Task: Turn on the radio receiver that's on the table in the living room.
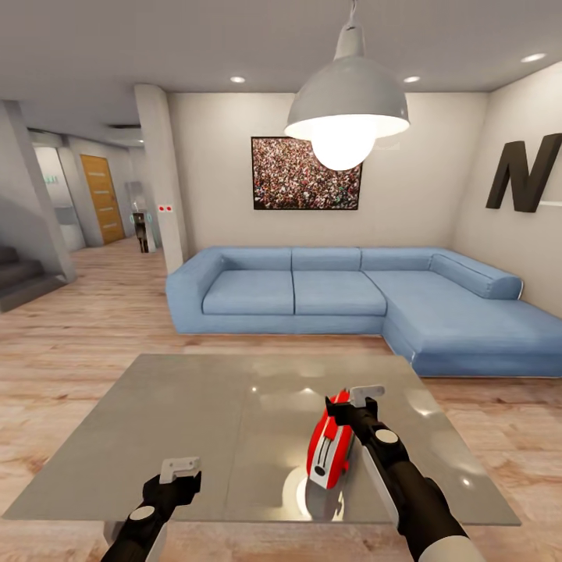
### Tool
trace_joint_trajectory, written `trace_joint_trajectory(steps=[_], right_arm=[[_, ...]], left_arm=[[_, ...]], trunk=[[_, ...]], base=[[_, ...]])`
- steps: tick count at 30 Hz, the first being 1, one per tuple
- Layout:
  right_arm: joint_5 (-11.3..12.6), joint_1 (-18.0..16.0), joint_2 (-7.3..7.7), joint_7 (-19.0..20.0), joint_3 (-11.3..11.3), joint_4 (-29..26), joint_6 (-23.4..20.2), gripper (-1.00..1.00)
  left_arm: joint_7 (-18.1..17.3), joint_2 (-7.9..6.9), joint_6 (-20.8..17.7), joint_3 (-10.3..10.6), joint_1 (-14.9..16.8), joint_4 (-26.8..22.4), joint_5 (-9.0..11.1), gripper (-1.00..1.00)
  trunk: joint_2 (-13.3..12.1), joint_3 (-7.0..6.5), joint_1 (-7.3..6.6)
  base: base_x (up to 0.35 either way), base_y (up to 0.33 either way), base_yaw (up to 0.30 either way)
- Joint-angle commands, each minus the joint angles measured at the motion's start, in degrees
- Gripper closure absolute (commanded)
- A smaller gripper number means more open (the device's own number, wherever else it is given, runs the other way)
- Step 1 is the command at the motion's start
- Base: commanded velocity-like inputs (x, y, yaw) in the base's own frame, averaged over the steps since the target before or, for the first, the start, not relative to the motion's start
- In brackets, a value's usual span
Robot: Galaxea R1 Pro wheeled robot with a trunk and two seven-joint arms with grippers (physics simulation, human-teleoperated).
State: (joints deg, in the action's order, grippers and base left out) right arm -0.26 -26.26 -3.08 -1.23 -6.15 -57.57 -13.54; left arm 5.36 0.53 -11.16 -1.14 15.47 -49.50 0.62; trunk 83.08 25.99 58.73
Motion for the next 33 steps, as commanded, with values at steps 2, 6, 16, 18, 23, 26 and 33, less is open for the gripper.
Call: trace_joint_trajectory(steps=[2, 6, 16, 18, 23, 26, 33], right_arm=[[0.0, 0.0, 0.00, 0.0, 0.0, 0.0, 0.0, -1.00], [0.0, 0.0, 0.00, 0.0, 0.0, 0.0, 0.0, -1.00], [0.0, 0.0, -0.08, 0.0, 0.0, 0.0, 0.0, -1.00], [0.0, 0.0, -0.08, 0.0, 0.0, 0.0, 0.0, -1.00], [0.0, 0.0, -0.09, 0.0, 0.0, 0.0, 0.0, -1.00], [0.0, 0.0, -0.09, 0.0, 0.0, 0.0, 0.0, -1.00], [0.0, 0.0, -0.06, 0.0, 0.0, 0.0, 0.0, -1.00]], left_arm=[[0.0, 0.00, 0.0, 0.0, 0.0, 0.0, 0.0, -1.00], [0.0, 0.01, 0.0, 0.0, 0.0, 0.0, 0.0, -1.00], [0.0, 0.00, 0.0, 0.0, 0.0, 0.0, 0.0, -1.00], [0.0, 0.00, 0.0, 0.0, 0.0, 0.0, 0.0, -1.00], [0.0, 0.00, 0.0, 0.0, 0.0, 0.0, 0.0, -1.00], [0.0, 0.00, 0.0, 0.0, 0.0, 0.0, 0.0, -1.00], [0.0, 0.00, 0.0, 0.0, 0.0, 0.0, 0.0, -1.00]], trunk=[[0.0, 0.00, 0.00], [0.0, 0.00, 0.00], [0.0, 0.00, 0.00], [0.0, 0.00, 0.00], [0.0, 0.00, 0.00], [0.0, 0.00, 0.00], [0.0, 0.00, 0.00]], base=[[0.206, 0.000, 0.000], [0.279, 0.000, 0.000], [0.326, 0.000, 0.000], [0.317, 0.000, 0.000], [0.279, 0.000, 0.000], [0.119, 0.000, 0.000], [0.013, 0.000, 0.000]])
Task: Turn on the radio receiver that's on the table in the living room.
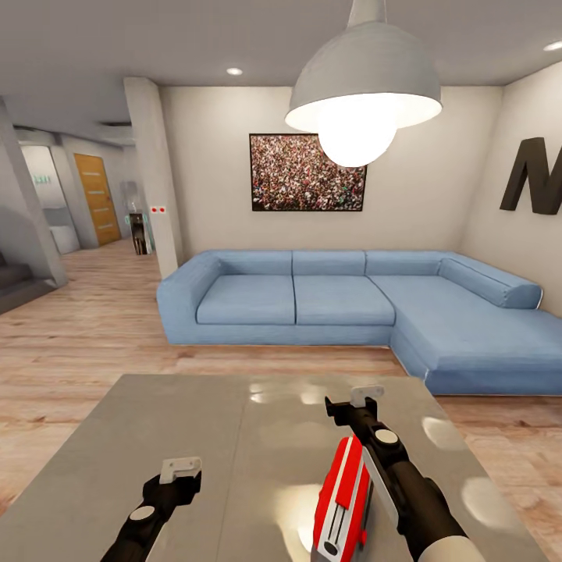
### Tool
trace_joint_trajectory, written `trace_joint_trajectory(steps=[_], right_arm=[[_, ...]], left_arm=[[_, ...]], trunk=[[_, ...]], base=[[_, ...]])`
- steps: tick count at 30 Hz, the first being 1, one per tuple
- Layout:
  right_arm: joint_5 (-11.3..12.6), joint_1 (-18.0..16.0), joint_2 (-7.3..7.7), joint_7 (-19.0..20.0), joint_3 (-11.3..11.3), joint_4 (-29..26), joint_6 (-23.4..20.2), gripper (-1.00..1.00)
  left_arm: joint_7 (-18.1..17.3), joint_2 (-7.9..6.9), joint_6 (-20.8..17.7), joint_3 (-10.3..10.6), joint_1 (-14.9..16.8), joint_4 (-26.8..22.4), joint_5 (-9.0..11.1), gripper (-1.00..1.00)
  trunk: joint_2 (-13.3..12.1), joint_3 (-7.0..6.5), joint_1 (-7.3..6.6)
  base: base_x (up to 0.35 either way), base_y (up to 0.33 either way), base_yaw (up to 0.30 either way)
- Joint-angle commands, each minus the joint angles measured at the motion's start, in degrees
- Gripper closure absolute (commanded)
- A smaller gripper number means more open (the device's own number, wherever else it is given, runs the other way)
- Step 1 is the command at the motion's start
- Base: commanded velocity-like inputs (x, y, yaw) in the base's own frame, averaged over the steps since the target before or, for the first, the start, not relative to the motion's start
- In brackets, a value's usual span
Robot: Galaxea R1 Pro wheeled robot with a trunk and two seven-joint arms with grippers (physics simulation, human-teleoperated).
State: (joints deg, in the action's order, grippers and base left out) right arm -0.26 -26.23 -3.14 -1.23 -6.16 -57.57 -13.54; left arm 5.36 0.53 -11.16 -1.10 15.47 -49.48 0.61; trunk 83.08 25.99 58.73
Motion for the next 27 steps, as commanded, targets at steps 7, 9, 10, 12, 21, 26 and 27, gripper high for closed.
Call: trace_joint_trajectory(steps=[7, 9, 10, 12, 21, 26, 27], right_arm=[[0.0, 0.0, -0.02, 0.0, 0.0, 0.0, 0.0, -1.00], [0.0, 0.0, -0.02, 0.0, 0.0, 0.0, 0.0, -1.00], [0.0, 0.0, -0.03, 0.0, 0.0, 0.0, 0.0, -1.00], [0.0, 0.0, -0.03, 0.0, 0.0, 0.0, 0.0, -1.00], [-0.1, 0.0, 0.05, 0.0, 0.0, 0.0, 0.0, -1.00], [-0.1, 0.0, 0.13, 0.0, 0.0, 0.0, 0.0, -1.00], [-0.1, 0.0, 0.13, 0.0, 0.0, 0.0, 0.0, -1.00]], left_arm=[[0.0, 0.01, 0.0, 0.1, 0.0, -0.1, 0.0, -1.00], [0.0, 0.01, 0.0, 0.1, 0.0, -0.1, 0.0, -1.00], [0.0, 0.01, 0.0, 0.1, 0.0, -0.1, 0.0, -1.00], [0.0, 0.01, 0.0, 0.1, 0.0, -0.1, 0.0, -1.00], [0.0, 0.06, 0.0, 0.2, 0.0, -0.1, 0.0, -1.00], [0.0, 0.07, 0.0, 0.8, 0.0, 0.1, 0.0, -1.00], [0.0, 0.08, 0.0, 0.9, 0.0, 0.1, 0.0, -1.00]], trunk=[[0.0, 0.00, 0.00], [0.0, 0.00, 0.00], [0.0, 0.00, 0.00], [0.0, 0.00, 0.00], [0.0, 0.00, 0.00], [0.0, 0.00, 0.00], [0.0, 0.00, 0.00]], base=[[0.000, 0.000, 0.000], [0.000, 0.000, 0.000], [0.000, 0.000, 0.000], [0.000, 0.000, 0.000], [0.000, 0.000, 0.000], [0.000, 0.000, 0.000], [0.000, 0.000, 0.000]])
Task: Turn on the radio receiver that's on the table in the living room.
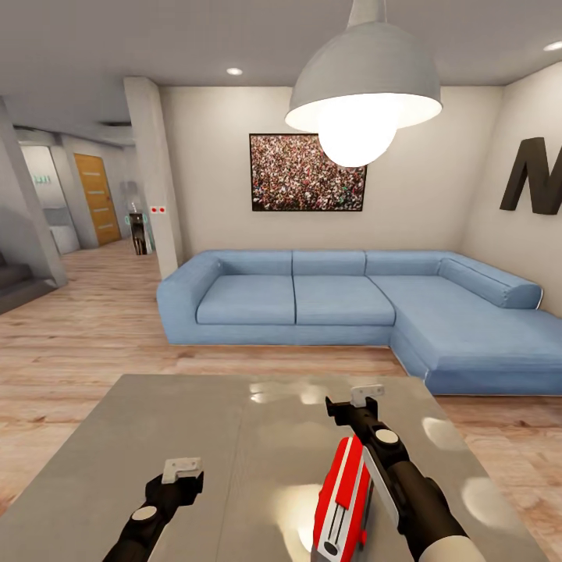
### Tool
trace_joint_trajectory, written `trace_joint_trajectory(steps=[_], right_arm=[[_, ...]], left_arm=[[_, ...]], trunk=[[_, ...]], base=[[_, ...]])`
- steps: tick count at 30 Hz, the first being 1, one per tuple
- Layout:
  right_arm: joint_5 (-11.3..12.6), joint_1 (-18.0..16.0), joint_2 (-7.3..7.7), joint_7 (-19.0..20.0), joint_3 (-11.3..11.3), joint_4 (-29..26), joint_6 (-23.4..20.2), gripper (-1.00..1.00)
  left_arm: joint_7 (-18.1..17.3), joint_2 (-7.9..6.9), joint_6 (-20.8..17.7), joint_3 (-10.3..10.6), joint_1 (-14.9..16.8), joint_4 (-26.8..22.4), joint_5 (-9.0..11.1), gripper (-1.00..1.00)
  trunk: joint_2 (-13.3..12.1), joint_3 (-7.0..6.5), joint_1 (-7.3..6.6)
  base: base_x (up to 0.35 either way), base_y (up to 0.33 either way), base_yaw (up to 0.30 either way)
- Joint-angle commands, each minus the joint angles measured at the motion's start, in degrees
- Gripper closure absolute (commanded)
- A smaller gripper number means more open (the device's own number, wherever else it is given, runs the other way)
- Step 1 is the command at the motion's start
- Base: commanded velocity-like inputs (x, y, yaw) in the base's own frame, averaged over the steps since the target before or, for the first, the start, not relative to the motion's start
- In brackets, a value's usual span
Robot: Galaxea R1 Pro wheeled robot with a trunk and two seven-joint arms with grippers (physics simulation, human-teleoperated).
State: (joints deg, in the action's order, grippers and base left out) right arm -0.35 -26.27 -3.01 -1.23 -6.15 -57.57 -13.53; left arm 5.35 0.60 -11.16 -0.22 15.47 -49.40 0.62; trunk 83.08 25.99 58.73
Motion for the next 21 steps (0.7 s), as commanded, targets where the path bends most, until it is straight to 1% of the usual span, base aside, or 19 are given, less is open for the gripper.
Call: trace_joint_trajectory(steps=[1, 21], right_arm=[[0.0, 0.0, 0.01, 0.0, 0.0, 0.0, 0.0, -1.00], [0.0, 0.0, -0.03, -0.1, 0.0, -0.1, 0.0, -1.00]], left_arm=[[0.0, 0.05, 0.0, 0.0, 0.0, 0.0, 0.0, -1.00], [0.0, 0.19, 0.0, 0.1, 0.0, -0.2, 0.0, -1.00]], trunk=[[0.0, 0.00, 0.00], [0.0, 0.00, 0.00]], base=[[0.000, 0.000, 0.000], [0.000, 0.000, 0.000]])
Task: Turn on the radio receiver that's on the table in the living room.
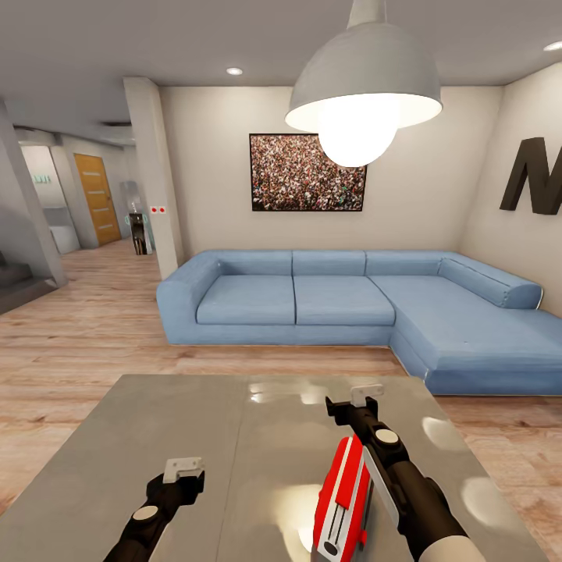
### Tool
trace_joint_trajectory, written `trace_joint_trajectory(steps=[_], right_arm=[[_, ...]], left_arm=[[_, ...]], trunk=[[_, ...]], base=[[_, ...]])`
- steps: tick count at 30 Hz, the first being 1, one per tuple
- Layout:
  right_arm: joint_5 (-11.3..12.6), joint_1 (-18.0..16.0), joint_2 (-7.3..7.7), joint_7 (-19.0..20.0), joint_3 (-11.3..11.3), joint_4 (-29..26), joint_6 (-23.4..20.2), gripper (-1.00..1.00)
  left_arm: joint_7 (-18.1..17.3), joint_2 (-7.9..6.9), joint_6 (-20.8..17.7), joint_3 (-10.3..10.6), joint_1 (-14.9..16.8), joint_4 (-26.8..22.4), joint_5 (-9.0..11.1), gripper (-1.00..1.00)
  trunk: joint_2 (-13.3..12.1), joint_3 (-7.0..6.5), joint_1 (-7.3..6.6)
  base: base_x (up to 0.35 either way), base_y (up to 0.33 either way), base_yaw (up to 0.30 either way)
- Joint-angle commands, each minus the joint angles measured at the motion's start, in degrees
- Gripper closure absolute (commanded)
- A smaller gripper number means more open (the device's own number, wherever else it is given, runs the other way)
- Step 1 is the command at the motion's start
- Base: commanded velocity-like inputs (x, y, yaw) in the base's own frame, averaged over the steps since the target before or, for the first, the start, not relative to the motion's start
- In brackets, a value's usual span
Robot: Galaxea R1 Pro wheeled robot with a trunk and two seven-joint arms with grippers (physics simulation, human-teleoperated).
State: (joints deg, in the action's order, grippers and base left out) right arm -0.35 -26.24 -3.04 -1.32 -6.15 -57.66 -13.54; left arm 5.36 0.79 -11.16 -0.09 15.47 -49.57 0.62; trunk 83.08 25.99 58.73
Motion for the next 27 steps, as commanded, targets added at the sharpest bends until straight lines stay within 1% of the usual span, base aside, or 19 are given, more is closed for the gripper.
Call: trace_joint_trajectory(steps=[1, 10, 12, 17, 20, 22, 23, 24, 25, 27], right_arm=[[0.0, 0.0, 0.01, 0.0, 0.0, 0.0, 0.0, -1.00], [0.0, 0.0, 0.00, 0.0, 0.0, -0.3, 0.0, -1.00], [-0.1, 0.0, -0.11, -0.1, 0.1, -0.8, 0.0, -1.00], [-0.1, -0.1, -0.26, -0.6, 0.2, -2.1, -0.6, -1.00], [-0.1, -0.5, -0.29, -1.6, 0.3, -4.1, -3.2, -1.00], [-0.1, -0.7, -0.26, -2.4, 0.3, -5.6, -5.4, -1.00], [-0.1, -1.6, -0.23, -3.3, 0.3, -8.0, -8.2, -1.00], [-0.1, -1.9, -0.23, -3.4, 0.3, -8.6, -8.8, -1.00], [-0.1, -2.5, -0.22, -3.6, 0.3, -9.5, -9.9, -1.00], [-0.1, -3.3, -0.22, -3.8, 0.3, -10.3, -11.0, -1.00]], left_arm=[[0.0, 0.00, 0.0, 0.0, 0.0, 0.0, 0.0, -1.00], [0.0, 0.06, 0.0, 0.0, 0.0, 0.1, 0.0, -1.00], [0.0, 0.08, 0.0, 0.3, 0.0, 0.2, 0.0, -1.00], [0.4, -0.11, -0.5, -0.1, 0.0, 0.2, 0.1, -1.00], [0.6, -0.25, -0.8, -0.3, 0.2, -1.0, 0.2, -1.00], [0.7, -0.30, -2.1, -0.3, 1.0, -3.0, 0.2, -1.00], [0.7, -0.33, -6.8, -0.3, 2.8, -6.1, 0.3, -1.00], [0.7, -0.33, -8.3, -0.3, 3.3, -6.7, 0.3, -1.00], [0.7, -0.34, -11.4, -0.3, 4.7, -7.9, 0.4, -1.00], [0.7, -0.31, -14.2, -0.4, 6.3, -8.8, 0.4, -1.00]], trunk=[[0.0, 0.00, 0.00], [0.0, 0.00, 0.00], [0.0, 0.00, 0.00], [0.0, 0.00, 0.00], [0.0, 0.00, 0.00], [0.0, 0.00, 0.00], [0.0, 0.00, 0.00], [0.0, 0.00, 0.00], [0.0, 0.00, 0.00], [0.0, 0.00, 0.00]], base=[[0.000, 0.000, 0.000], [0.000, 0.000, 0.000], [0.000, 0.000, 0.000], [0.000, 0.000, 0.000], [0.000, 0.000, 0.000], [0.000, 0.000, 0.000], [0.000, 0.000, 0.000], [0.000, 0.000, 0.000], [0.000, 0.000, 0.000], [0.000, 0.000, 0.000]])
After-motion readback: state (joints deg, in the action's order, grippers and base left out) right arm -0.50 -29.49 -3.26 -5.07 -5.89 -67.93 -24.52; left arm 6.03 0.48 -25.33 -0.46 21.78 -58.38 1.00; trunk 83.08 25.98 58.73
